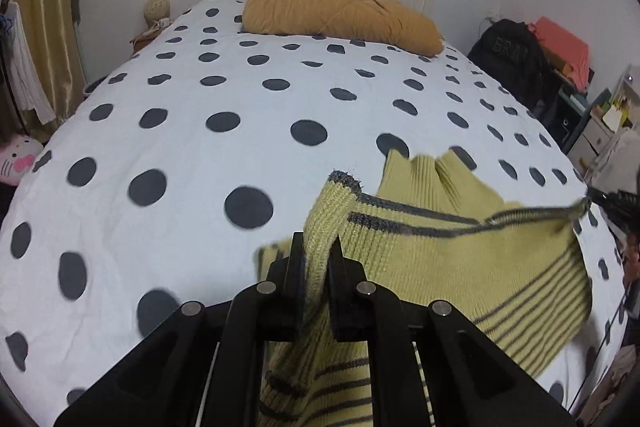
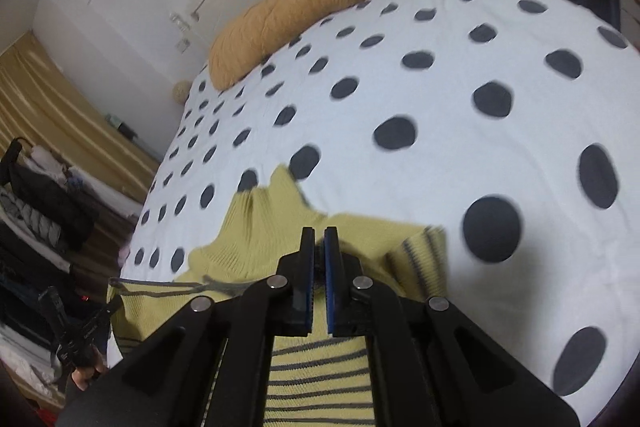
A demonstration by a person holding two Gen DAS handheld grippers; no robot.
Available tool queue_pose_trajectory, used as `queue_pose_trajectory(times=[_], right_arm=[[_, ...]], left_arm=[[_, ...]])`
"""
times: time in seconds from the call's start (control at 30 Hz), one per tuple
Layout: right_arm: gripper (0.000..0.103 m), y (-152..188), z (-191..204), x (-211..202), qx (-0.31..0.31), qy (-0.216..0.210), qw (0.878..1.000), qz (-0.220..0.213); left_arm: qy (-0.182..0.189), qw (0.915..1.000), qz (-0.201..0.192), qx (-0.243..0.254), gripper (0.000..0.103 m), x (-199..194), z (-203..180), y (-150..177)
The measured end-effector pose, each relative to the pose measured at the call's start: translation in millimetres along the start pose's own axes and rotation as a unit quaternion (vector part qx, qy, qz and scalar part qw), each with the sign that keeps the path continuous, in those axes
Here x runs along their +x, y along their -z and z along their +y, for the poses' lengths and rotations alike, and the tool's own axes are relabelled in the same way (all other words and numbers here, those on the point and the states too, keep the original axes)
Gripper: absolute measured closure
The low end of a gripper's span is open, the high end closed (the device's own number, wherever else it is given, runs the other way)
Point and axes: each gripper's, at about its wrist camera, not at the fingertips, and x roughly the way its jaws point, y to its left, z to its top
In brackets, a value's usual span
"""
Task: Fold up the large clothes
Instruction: 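Lift the hem and fold it up toward the collar with both tools, then lower the hem onto the collar and open both tools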
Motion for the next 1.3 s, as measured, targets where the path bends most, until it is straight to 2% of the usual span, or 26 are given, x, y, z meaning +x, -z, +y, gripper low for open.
queue_pose_trajectory(times=[0.07, 0.1, 0.13, 0.2, 0.23, 0.3, 0.4, 0.43, 0.47, 0.5, 0.53, 0.57, 0.6, 0.63, 0.67, 0.7, 0.83, 0.9, 0.93, 0.97, 1.0, 1.07, 1.13, 1.2, 1.23, 1.3], right_arm=[[0.103, -8.8, -12.1, -8.8, 0.014, 0.012, 1.0, -0.021], [0.103, -11.0, -18.7, -8.1, 0.023, 0.009, 1.0, -0.017], [0.103, -11.6, -24.4, -3.4, 0.024, 0.019, 1.0, -0.005], [0.103, -8.0, -31.7, 8.9, 0.012, 0.053, 0.998, 0.011], [0.103, -3.6, -37.6, 16.0, 0.015, 0.06, 0.998, 0.025], [0.103, 4.8, -43.4, 24.7, 0.028, 0.054, 0.997, 0.039], [0.103, 17.4, -30.8, 24.7, 0.0, 0.04, 0.998, 0.05], [0.103, 23.0, -18.8, 22.6, -0.023, 0.036, 0.998, 0.053], [0.103, 26.4, -9.2, 21.3, -0.041, 0.033, 0.997, 0.055], [0.102, 28.5, -0.6, 20.1, -0.057, 0.036, 0.996, 0.055], [0.101, 29.7, 6.9, 20.4, -0.073, 0.054, 0.994, 0.054], [0.09, 28.3, 12.2, 23.6, -0.089, 0.091, 0.99, 0.056], [0.066, 25.4, 12.0, 27.1, -0.103, 0.122, 0.986, 0.057], [0.055, 21.5, 10.8, 36.2, -0.124, 0.163, 0.977, 0.06], [0.05, 18.8, 9.1, 42.6, -0.135, 0.181, 0.972, 0.058], [0.05, 15.6, 8.1, 51.0, -0.146, 0.19, 0.968, 0.067], [0.05, 4.8, 14.5, 82.1, -0.154, 0.157, 0.971, 0.092], [0.051, 3.6, 17.1, 106.2, -0.163, 0.16, 0.966, 0.124], [0.055, 5.2, 17.6, 114.3, -0.166, 0.152, 0.964, 0.141], [0.091, 7.6, 18.4, 117.5, -0.168, 0.134, 0.965, 0.15], [0.093, 10.2, 20.3, 119.7, -0.177, 0.116, 0.963, 0.164], [0.094, 13.5, 27.6, 106.5, -0.207, 0.128, 0.96, 0.14], [0.094, 3.6, 19.2, 84.6, -0.181, 0.13, 0.969, 0.104], [0.094, -6.5, 1.5, 71.7, -0.146, 0.13, 0.977, 0.083], [0.094, -7.3, -7.4, 74.8, -0.132, 0.135, 0.977, 0.094], [0.093, 2.9, -25.9, 92.9, -0.123, 0.174, 0.968, 0.133]], left_arm=[[-0.005, 0.9998, 0.017, 0.0, 0.095, 31.5, -2.7, -10.2], [-0.02, 0.9993, 0.031, 0.0, 0.095, 49.3, -2.4, -11.2], [-0.04, 0.997, 0.066, 0.007, 0.095, 78.0, -2.6, -7.9], [-0.072, 0.9912, 0.109, 0.02, 0.094, 114.6, -1.1, 4.0], [-0.077, 0.9888, 0.126, 0.021, 0.091, 126.1, 1.2, 10.2], [-0.078, 0.9899, 0.118, 0.013, 0.089, 126.1, 6.2, 13.4], [-0.068, 0.9952, 0.065, -0.027, 0.085, 93.7, 21.5, 1.0], [-0.077, 0.9956, 0.038, -0.038, 0.078, 75.4, 28.5, -6.9], [-0.081, 0.9955, 0.027, -0.042, 0.069, 65.2, 32.1, -12.8], [-0.08, 0.9956, 0.022, -0.044, 0.047, 56.0, 35.8, -16.2], [-0.076, 0.9961, 0.019, -0.041, 0.035, 47.8, 36.9, -16.8], [-0.076, 0.9965, 0.02, -0.03, 0.035, 40.9, 34.1, -15.2], [-0.08, 0.9964, 0.023, -0.019, 0.035, 39.0, 32.8, -13.9], [-0.086, 0.9958, 0.032, -0.007, 0.035, 38.8, 29.5, -9.9], [-0.086, 0.9953, 0.043, 0.004, 0.035, 41.9, 26.6, -4.4], [-0.085, 0.995, 0.051, 0.009, 0.035, 44.5, 23.7, 1.9], [-0.073, 0.9932, 0.088, 0.022, 0.035, 67.9, 16.3, 22.4], [-0.072, 0.9921, 0.098, 0.032, 0.035, 76.7, 10.2, 27.2], [-0.077, 0.991, 0.102, 0.039, 0.035, 81.2, 7.2, 28.8], [-0.09, 0.989, 0.107, 0.049, 0.035, 87.4, 3.8, 30.4], [-0.097, 0.9877, 0.109, 0.056, 0.035, 90.7, 2.2, 31.0], [-0.109, 0.9874, 0.095, 0.064, 0.035, 91.1, -0.9, 30.0], [-0.111, 0.9888, 0.084, 0.054, 0.035, 89.8, 0.9, 27.3], [-0.123, 0.9864, 0.1, 0.046, 0.033, 102.2, 4.8, 29.1], [-0.128, 0.9848, 0.108, 0.045, 0.033, 109.5, 7.0, 32.1], [-0.136, 0.984, 0.108, 0.04, 0.026, 115.3, 10.9, 35.7]])
